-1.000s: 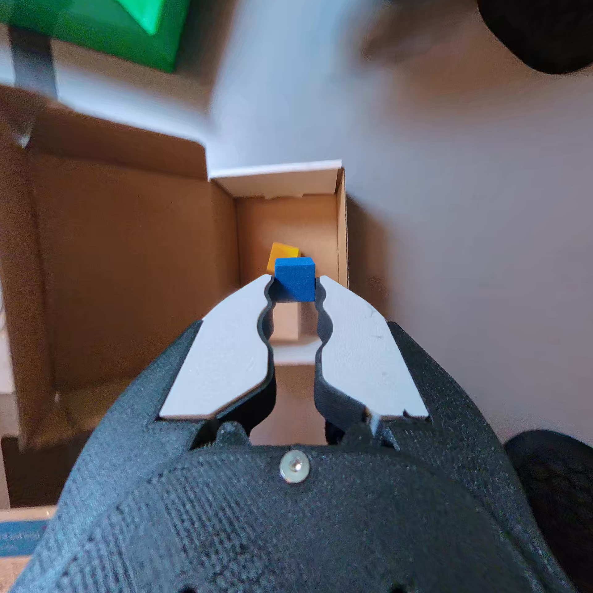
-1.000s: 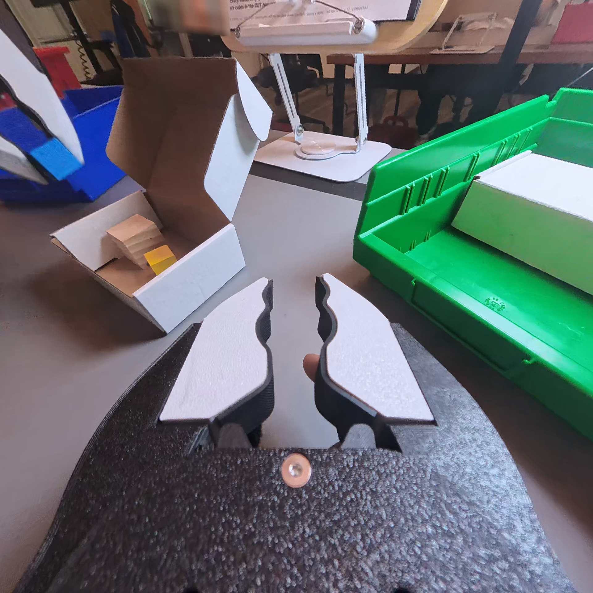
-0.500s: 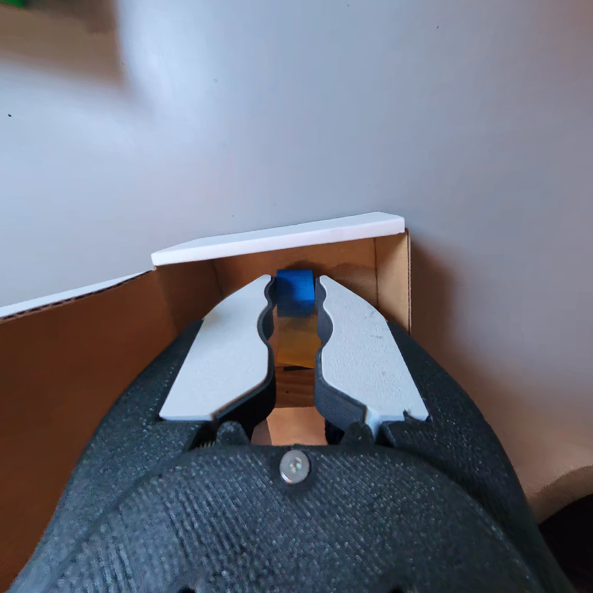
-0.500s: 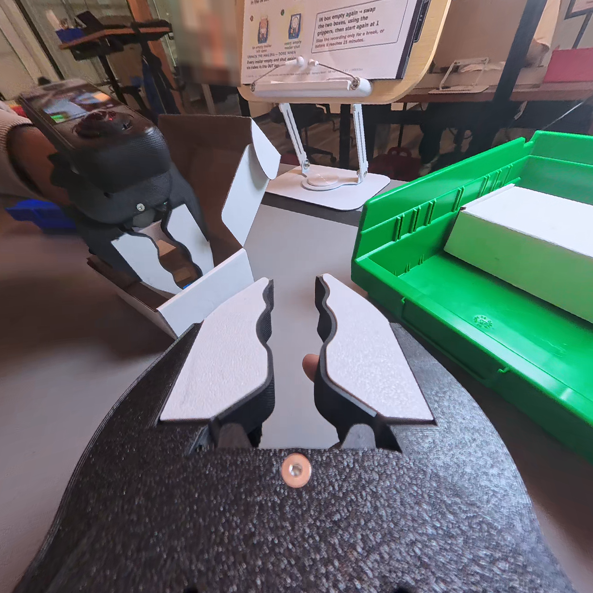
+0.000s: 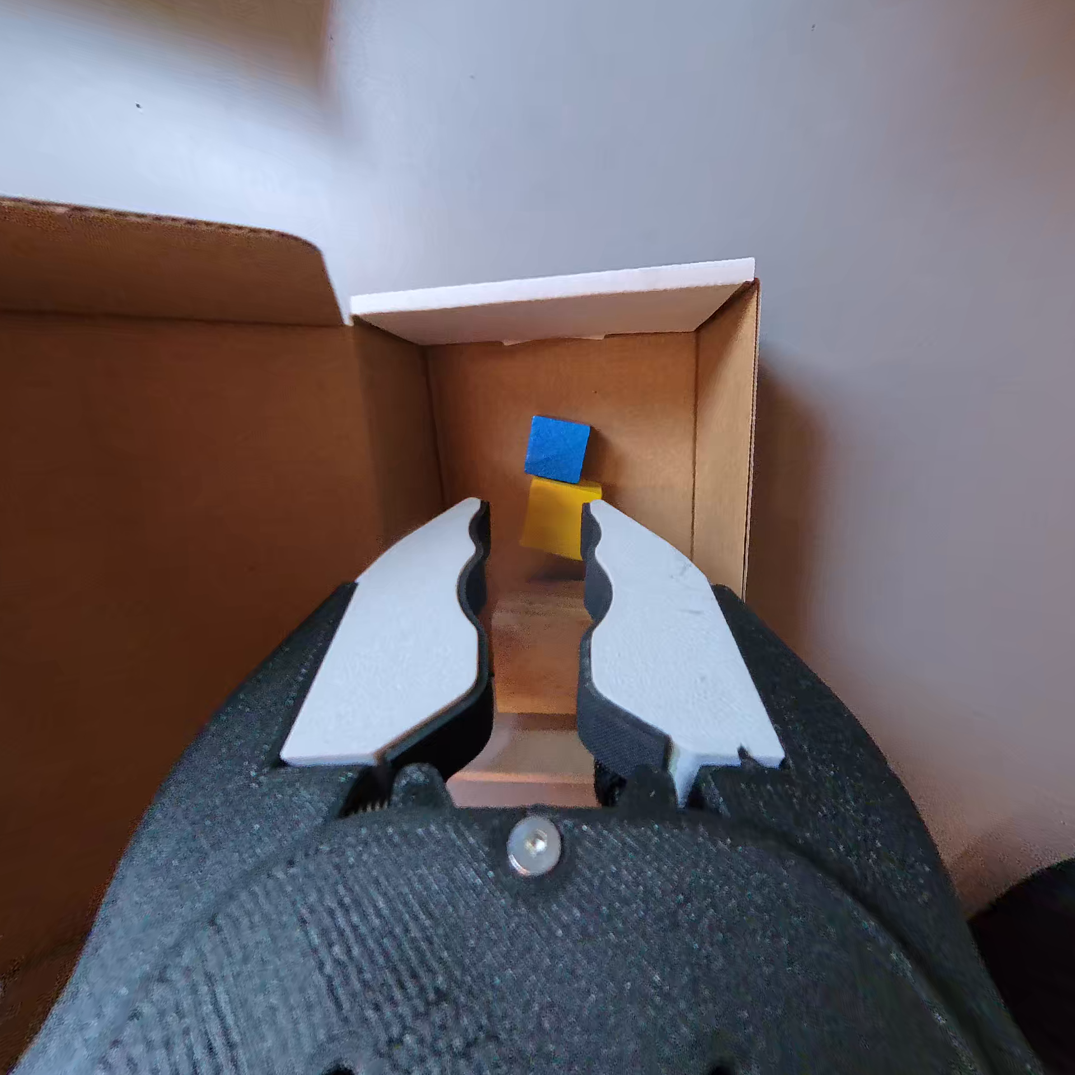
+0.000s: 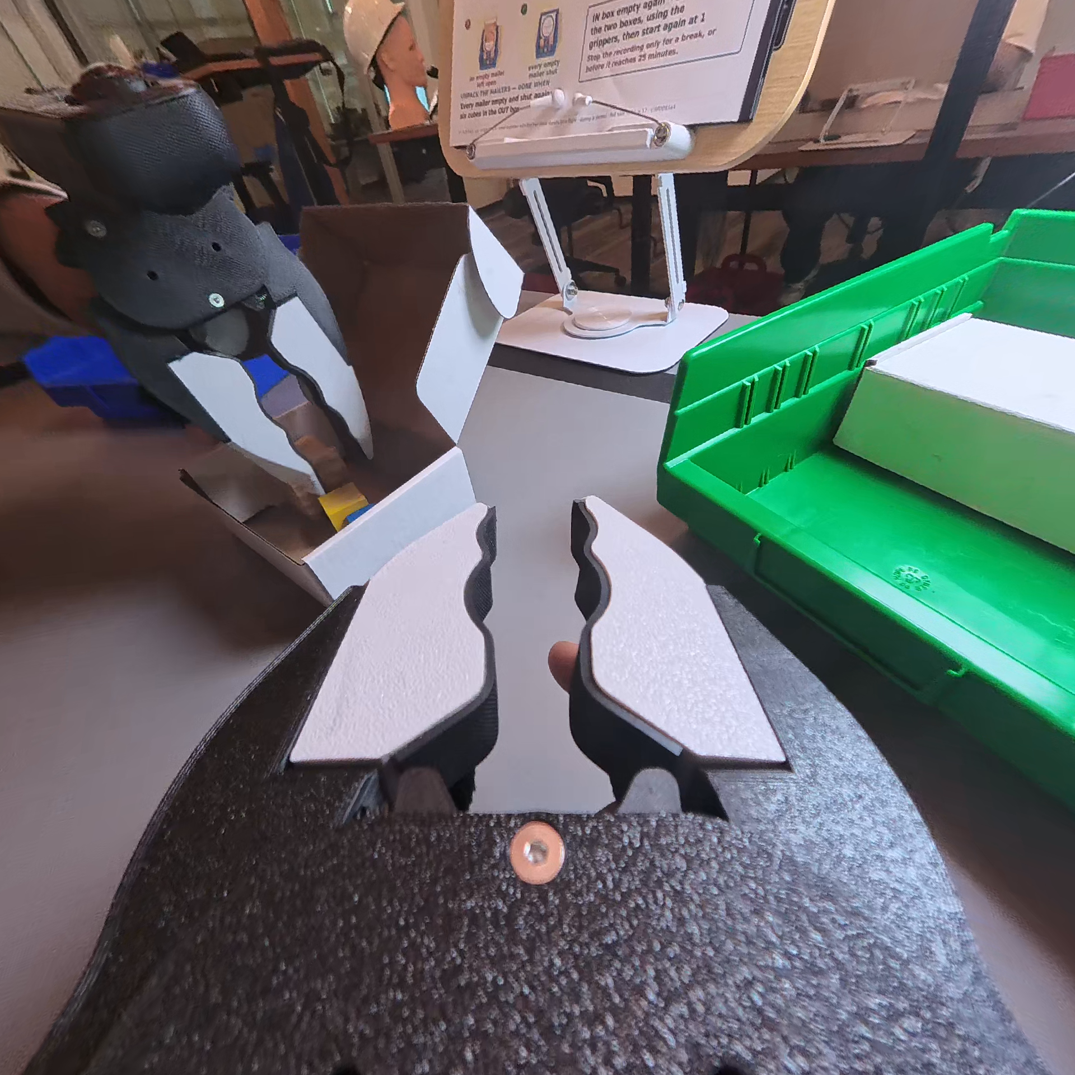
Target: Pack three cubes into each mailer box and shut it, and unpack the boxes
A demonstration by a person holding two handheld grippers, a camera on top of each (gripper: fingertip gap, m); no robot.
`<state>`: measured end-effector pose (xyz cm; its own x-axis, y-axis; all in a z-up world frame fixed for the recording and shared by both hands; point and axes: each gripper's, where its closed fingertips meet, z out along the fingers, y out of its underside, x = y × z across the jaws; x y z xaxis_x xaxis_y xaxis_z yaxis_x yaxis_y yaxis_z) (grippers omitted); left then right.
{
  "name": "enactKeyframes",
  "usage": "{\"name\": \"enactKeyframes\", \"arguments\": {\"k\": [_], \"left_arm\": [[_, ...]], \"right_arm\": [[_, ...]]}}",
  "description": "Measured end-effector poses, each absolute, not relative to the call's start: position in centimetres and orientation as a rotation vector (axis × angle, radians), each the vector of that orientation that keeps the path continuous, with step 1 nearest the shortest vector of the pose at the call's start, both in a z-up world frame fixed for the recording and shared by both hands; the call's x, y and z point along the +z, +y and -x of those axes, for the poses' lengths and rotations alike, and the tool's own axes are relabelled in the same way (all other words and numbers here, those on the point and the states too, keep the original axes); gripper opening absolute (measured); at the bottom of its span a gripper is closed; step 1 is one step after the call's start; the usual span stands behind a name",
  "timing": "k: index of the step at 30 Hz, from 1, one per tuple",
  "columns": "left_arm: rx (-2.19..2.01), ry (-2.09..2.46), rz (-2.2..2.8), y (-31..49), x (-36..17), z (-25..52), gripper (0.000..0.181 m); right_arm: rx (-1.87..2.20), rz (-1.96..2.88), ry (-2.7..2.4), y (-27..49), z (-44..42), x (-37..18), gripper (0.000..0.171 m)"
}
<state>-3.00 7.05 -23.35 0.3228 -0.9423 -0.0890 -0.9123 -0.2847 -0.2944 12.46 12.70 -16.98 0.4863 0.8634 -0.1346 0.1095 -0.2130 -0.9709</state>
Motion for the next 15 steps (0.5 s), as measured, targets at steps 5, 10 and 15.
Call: {"name": "enactKeyframes", "arguments": {"k": [5, 10, 15], "left_arm": [[-0.147, 1.743, 2.306, 6.8, -24.8, 1.4, 0.033], [-0.070, 1.833, 2.339, 7.3, -25.8, 1.1, 0.023], [-0.070, 1.781, 2.322, 8.2, -25.6, 0.0, 0.021]], "right_arm": [[0.858, 1.660, -0.859, 12.5, -12.3, -17.3, 0.024], [0.860, 1.656, -0.848, 12.6, -12.6, -17.0, 0.024], [0.868, 1.649, -0.847, 12.6, -12.7, -16.8, 0.024]]}}
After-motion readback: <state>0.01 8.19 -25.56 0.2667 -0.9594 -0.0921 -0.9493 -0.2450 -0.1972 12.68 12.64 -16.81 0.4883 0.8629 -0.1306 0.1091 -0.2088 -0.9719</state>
